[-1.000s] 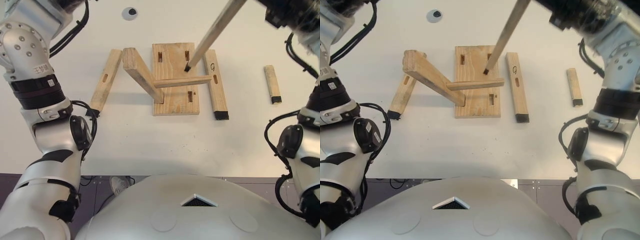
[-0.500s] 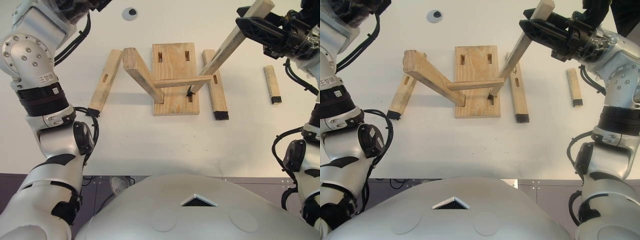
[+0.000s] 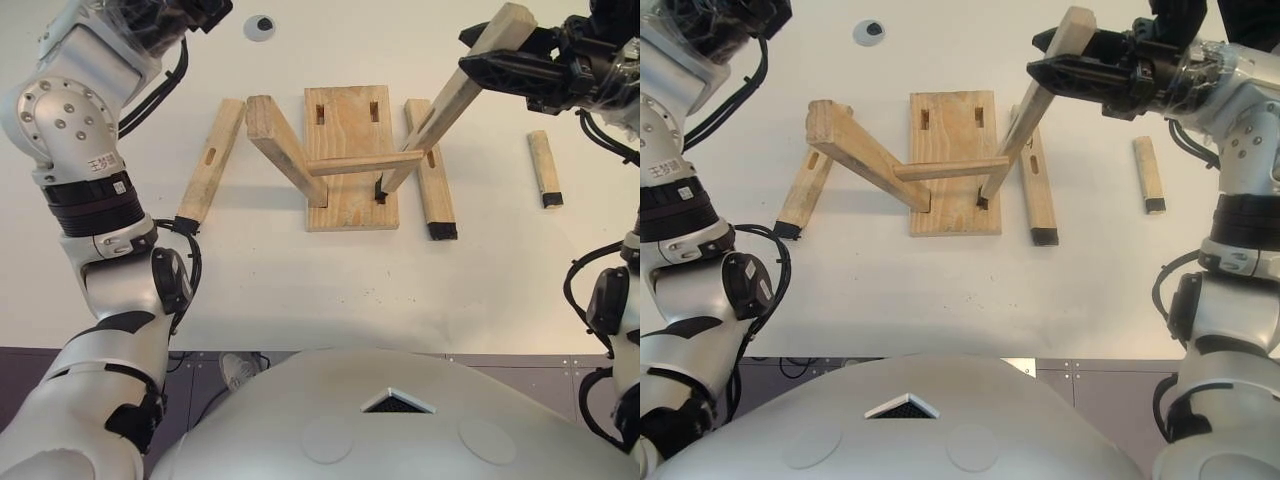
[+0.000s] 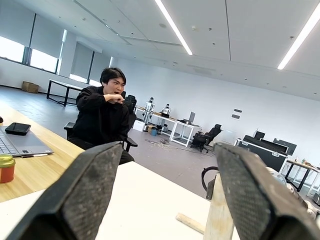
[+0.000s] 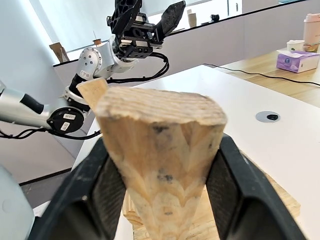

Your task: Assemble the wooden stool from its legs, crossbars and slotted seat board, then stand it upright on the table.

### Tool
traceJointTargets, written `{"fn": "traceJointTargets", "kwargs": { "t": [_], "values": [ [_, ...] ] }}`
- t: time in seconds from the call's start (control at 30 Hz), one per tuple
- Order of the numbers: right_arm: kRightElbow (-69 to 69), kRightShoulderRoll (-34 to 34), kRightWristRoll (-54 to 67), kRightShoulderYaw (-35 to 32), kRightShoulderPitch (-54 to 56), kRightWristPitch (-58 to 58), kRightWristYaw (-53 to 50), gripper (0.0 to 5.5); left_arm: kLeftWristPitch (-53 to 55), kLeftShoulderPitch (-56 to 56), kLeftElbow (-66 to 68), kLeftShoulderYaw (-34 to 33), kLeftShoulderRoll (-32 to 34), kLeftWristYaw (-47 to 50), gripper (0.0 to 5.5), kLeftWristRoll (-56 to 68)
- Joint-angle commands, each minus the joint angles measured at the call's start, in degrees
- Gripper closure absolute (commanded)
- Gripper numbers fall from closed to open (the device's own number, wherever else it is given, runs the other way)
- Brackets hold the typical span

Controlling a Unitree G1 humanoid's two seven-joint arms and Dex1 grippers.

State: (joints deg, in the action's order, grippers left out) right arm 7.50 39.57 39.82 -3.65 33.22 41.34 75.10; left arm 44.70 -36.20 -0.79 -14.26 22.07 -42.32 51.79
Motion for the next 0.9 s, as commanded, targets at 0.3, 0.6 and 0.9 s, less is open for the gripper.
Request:
{"fn": "traceJointTargets", "kwargs": {
  "t": [0.3,0.6,0.9],
  "values": [
    [-5.34,6.65,-5.29,5.47,-0.83,-5.08,7.41,3.47,3.46,-0.46,-1.12,4.15,3.38,0.64,2.18,-2.72],
    [-10.92,7.54,-6.33,6.5,-3.84,-4.95,5.23,3.47,9.27,-4.26,-7.22,10.62,9.8,-0.78,2.18,-5.58],
    [-14.22,6.35,-5.13,6.29,-6.33,-1.67,-0.1,3.47,24.66,-31.48,-21.68,41.56,26.6,-18.21,2.18,-15.45]
  ]
}}
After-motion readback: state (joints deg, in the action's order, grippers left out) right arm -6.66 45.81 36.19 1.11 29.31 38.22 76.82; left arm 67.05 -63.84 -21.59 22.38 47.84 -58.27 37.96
